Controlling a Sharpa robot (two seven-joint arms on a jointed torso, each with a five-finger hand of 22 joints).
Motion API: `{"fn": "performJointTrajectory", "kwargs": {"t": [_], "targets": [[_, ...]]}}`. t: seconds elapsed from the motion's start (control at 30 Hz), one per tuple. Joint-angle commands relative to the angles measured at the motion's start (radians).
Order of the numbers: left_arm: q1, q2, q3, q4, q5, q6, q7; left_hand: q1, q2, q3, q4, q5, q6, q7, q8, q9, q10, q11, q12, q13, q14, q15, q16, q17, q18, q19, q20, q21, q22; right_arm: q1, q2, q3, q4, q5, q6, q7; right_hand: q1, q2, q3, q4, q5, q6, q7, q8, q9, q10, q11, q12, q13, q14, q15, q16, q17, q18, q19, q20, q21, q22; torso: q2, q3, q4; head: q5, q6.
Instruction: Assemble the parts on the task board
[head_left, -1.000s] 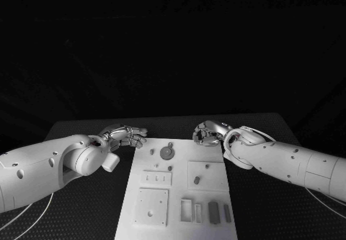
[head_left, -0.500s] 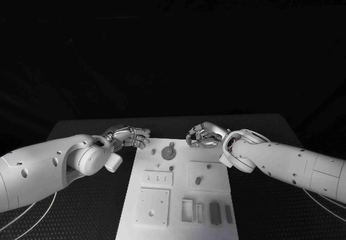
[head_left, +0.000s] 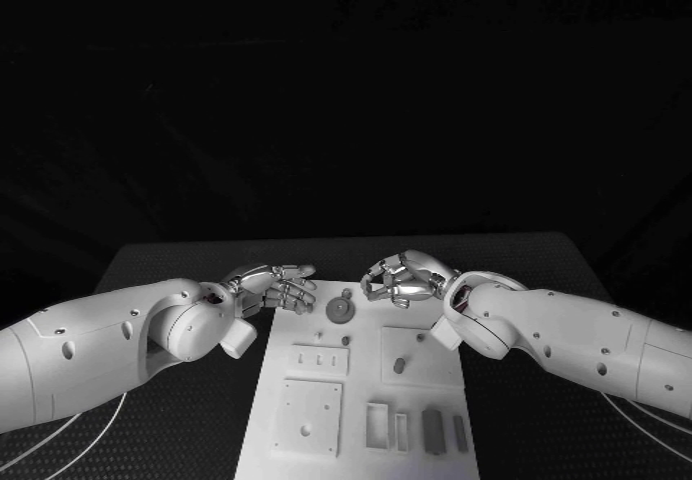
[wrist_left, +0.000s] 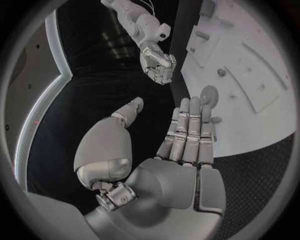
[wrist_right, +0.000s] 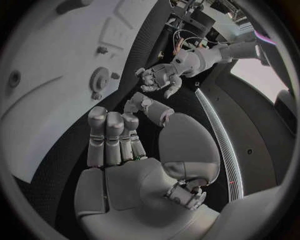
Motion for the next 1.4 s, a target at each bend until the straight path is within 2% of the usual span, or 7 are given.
{"fn": "performJointTrajectory", "kwargs": {"t": [0.03, 0.23, 0.5, 0.57, 0.77, 1.03, 1.4], "targets": [[-0.004, 0.008, -0.002, 0.005, 0.062, 0.055, -0.007, -0.014, -0.015, 0.002, 0.023, 0.003, -0.001, 0.013, 0.005, 0.001, 0.002, 0.006, 0.007, 0.002, -0.008, 0.002, -0.002, -0.002, -0.005, -0.006, 0.002, -0.005, 0.017, -0.003, -0.003, 0.003, 0.018, 0.095, 0.04, 0.024, -0.001, 0.013, -0.01, -0.003, 0.01, 0.182, -0.008, 0.005, 0.002, -0.089, -0.022, -0.001, 0.002, -0.009, 0.001, 0.001, 0.002, 0.05, -0.006, -0.001, -0.002, 0.001, -0.006, 0.0001, -0.0014, 0.006, 0.001], [-0.011, 0.02, -0.006, 0.011, 0.072, 0.066, -0.019, -0.062, -0.021, 0.003, 0.082, 0.004, 0.0, 0.013, 0.011, 0.002, 0.002, 0.007, 0.01, 0.004, -0.015, 0.005, -0.002, -0.002, -0.004, -0.012, 0.005, -0.007, 0.018, -0.006, -0.006, 0.007, 0.044, 0.128, 0.05, 0.029, -0.002, 0.016, -0.016, -0.004, 0.019, 0.18, -0.008, 0.005, 0.002, -0.09, -0.022, -0.001, 0.003, -0.009, 0.001, 0.001, 0.002, 0.05, -0.008, -0.001, -0.002, 0.002, -0.012, -0.0005, -0.0029, 0.013, 0.001], [-0.013, 0.032, -0.007, 0.024, 0.107, 0.076, -0.019, -0.101, -0.021, 0.003, 0.13, 0.004, -0.002, 0.013, 0.015, 0.004, 0.001, 0.007, 0.012, 0.005, -0.021, 0.007, -0.002, -0.001, -0.003, -0.018, 0.007, -0.008, 0.019, -0.012, -0.006, 0.008, 0.065, 0.163, 0.069, 0.032, -0.003, 0.02, -0.022, -0.005, 0.028, 0.179, -0.007, 0.005, 0.003, -0.091, -0.022, -0.001, 0.004, -0.01, 0.002, 0.001, 0.003, 0.05, -0.009, 0.0, -0.002, 0.002, -0.014, -0.0011, -0.0042, 0.02, 0.006], [-0.013, 0.035, -0.007, 0.028, 0.12, 0.077, -0.02, -0.123, -0.015, 0.002, 0.154, 0.004, 0.0, 0.012, 0.018, 0.005, 0.002, 0.006, 0.013, 0.006, -0.023, 0.008, -0.002, -0.001, -0.003, -0.02, 0.008, -0.009, 0.019, -0.013, -0.005, 0.009, 0.07, 0.178, 0.071, 0.033, -0.003, 0.021, -0.024, -0.006, 0.03, 0.178, -0.007, 0.005, 0.003, -0.091, -0.022, -0.001, 0.004, -0.01, 0.002, 0.001, 0.003, 0.05, -0.009, 0.0, -0.002, 0.002, -0.014, -0.0012, -0.0033, 0.021, 0.007], [-0.013, 0.043, -0.007, 0.038, 0.155, 0.086, -0.02, -0.145, 0.012, -0.009, 0.171, 0.004, 0.005, 0.008, 0.024, 0.007, 0.004, 0.003, 0.016, 0.009, -0.027, 0.01, -0.002, 0.0, -0.003, -0.028, 0.01, -0.01, 0.02, -0.014, 0.002, 0.012, 0.077, 0.255, 0.084, 0.03, -0.004, 0.024, -0.028, -0.006, 0.037, 0.177, -0.007, 0.005, 0.003, -0.093, -0.021, -0.001, 0.005, -0.011, 0.002, 0.0, 0.003, 0.05, -0.011, 0.0, -0.002, 0.003, -0.013, -0.0018, -0.0013, 0.022, 0.008], [-0.014, 0.046, -0.007, 0.047, 0.165, 0.115, -0.027, -0.158, 0.114, -0.095, 0.101, 0.003, 0.017, -0.004, 0.03, 0.004, 0.005, -0.003, 0.023, 0.013, -0.033, 0.009, -0.001, 0.0, -0.001, -0.043, 0.009, -0.014, 0.018, -0.017, 0.008, 0.023, 0.089, 0.308, 0.091, 0.034, -0.005, 0.028, -0.036, -0.008, 0.046, 0.175, -0.006, 0.006, 0.004, -0.095, -0.021, -0.001, 0.006, -0.012, 0.002, 0.0, 0.004, 0.05, -0.013, 0.001, -0.002, 0.004, -0.013, -0.0006, -0.0019, 0.024, 0.006], [-0.016, 0.05, -0.007, 0.062, 0.201, 0.108, -0.025, -0.172, 0.199, -0.121, 0.025, 0.003, 0.026, -0.003, 0.027, -0.005, 0.008, -0.006, 0.028, 0.015, -0.034, 0.007, -0.001, -0.004, -0.002, -0.045, 0.008, -0.021, 0.016, -0.018, 0.017, 0.031, 0.091, 0.312, 0.099, 0.035, -0.006, 0.033, -0.047, -0.009, 0.062, 0.172, -0.006, 0.006, 0.005, -0.097, -0.02, 0.0, 0.008, -0.014, 0.003, 0.0, 0.005, 0.05, -0.015, 0.001, -0.002, 0.005, -0.013, -0.001, -0.0031, 0.024, 0.01]]}}
